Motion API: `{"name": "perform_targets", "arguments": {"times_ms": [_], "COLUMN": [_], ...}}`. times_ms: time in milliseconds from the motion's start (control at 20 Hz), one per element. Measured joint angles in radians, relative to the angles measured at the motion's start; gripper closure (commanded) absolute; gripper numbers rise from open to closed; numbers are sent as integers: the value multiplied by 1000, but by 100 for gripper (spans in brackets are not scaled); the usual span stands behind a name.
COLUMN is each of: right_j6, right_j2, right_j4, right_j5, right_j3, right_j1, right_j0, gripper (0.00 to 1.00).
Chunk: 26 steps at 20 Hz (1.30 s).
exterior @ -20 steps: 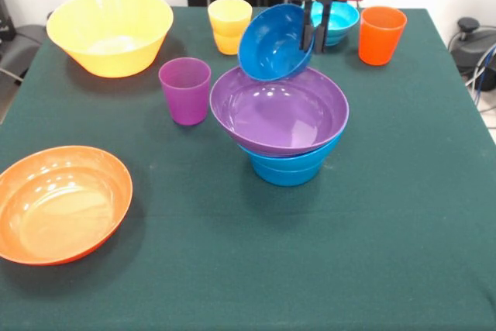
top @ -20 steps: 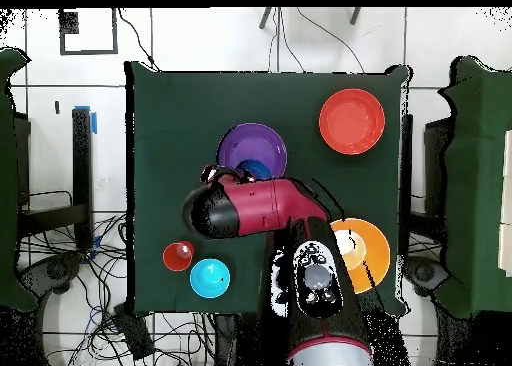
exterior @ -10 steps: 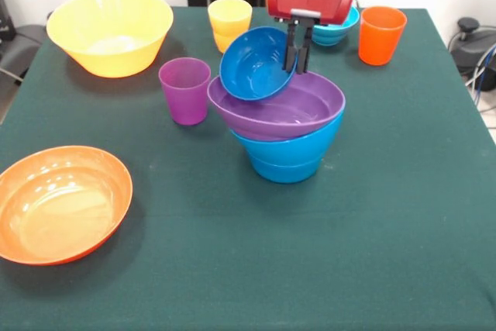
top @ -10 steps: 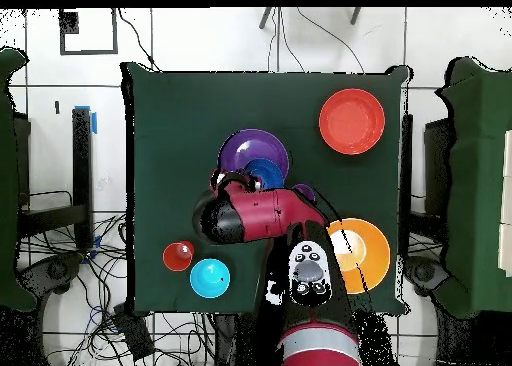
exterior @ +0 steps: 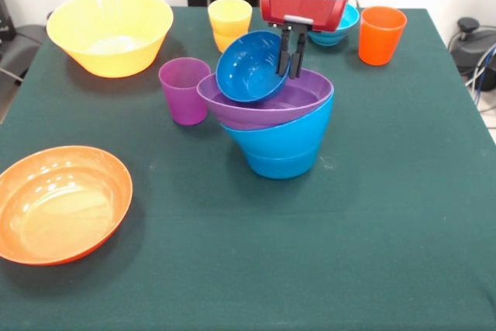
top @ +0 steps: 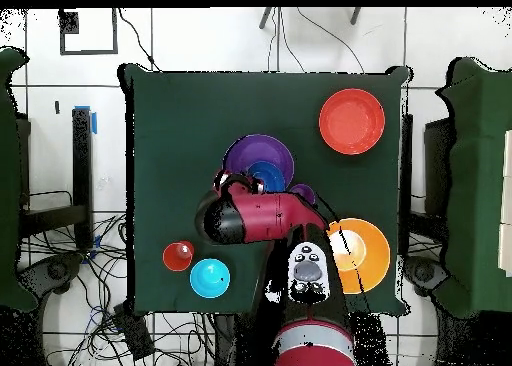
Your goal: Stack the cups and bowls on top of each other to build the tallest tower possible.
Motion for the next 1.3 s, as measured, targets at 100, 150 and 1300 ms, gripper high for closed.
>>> {"name": "perform_targets", "arguments": {"times_ms": [100,150,1300], "right_j6": [0,0,0], "right_j2": [0,0,14], "right_j4": [7,12,122], "right_j5": [0,0,106], "right_j3": [0,0,1], "right_j1": [-2,-6,-171], "right_j0": [0,0,-32], "gripper": [100,100,100]}}
